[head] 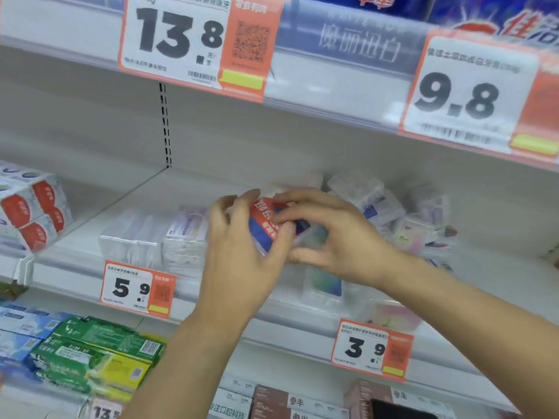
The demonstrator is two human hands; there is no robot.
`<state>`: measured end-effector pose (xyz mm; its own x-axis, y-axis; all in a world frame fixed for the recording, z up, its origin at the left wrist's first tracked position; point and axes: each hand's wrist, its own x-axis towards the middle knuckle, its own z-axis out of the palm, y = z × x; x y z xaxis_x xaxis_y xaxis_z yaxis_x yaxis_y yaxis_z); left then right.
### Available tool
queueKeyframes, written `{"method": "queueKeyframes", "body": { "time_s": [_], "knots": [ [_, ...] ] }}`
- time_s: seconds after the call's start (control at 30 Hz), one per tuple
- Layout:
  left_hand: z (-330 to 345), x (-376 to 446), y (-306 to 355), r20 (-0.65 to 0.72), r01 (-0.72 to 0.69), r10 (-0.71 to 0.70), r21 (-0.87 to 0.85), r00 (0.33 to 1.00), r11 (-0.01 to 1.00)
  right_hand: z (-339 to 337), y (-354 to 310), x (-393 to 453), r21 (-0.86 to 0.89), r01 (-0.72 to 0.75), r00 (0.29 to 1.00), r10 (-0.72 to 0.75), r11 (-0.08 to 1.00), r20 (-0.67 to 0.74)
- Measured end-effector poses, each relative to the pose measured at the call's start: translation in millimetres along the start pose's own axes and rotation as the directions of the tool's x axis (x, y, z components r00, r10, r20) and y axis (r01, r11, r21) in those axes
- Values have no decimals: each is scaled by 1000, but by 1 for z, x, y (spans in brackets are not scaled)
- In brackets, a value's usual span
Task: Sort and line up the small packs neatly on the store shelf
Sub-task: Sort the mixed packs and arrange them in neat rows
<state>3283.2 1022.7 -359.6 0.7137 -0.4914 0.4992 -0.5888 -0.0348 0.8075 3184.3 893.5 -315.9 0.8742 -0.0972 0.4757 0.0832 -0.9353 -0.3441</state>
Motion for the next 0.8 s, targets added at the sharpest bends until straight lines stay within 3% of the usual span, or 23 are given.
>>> {"method": "queueKeyframes", "body": {
  "time_s": [0.1, 0.17, 0.23, 0.27, 0.33, 0.37, 0.5, 0.63, 0.8],
  "knots": [
    [18, -9, 12, 115, 126, -97, -277, 989, 953, -23, -3, -37, -60, -17, 998, 13, 998, -61],
    [28, -16, 14, 114, 90, -65, -233, 991, 968, -45, 2, -65, -105, -129, 967, 101, 986, -235],
    [38, -21, 17, 113, 70, -49, -191, 992, 979, -63, 15, -94, -29, -318, 836, 266, 948, -480],
    [43, -22, 19, 123, 69, -46, -185, 991, 980, -69, 28, -107, 23, -418, 765, 365, 908, -530],
    [52, -28, 25, 128, 62, -40, -177, 991, 982, -69, 54, -130, 27, -610, 685, 544, 792, -485],
    [56, -31, 27, 114, 48, -28, -177, 993, 983, -65, 65, -141, -5, -647, 681, 575, 762, -454],
    [66, -48, 36, 30, -66, 69, -93, 997, 993, -57, 86, -155, -192, -612, 783, 555, 767, -280],
    [76, -55, 41, 41, -99, 103, -91, 994, 991, -57, 96, -146, -365, -651, 728, 684, 666, -50],
    [86, -57, 44, 3, -110, 111, -89, 994, 990, -57, 102, -144, -301, -571, 805, 593, 764, -22]
  ]
}}
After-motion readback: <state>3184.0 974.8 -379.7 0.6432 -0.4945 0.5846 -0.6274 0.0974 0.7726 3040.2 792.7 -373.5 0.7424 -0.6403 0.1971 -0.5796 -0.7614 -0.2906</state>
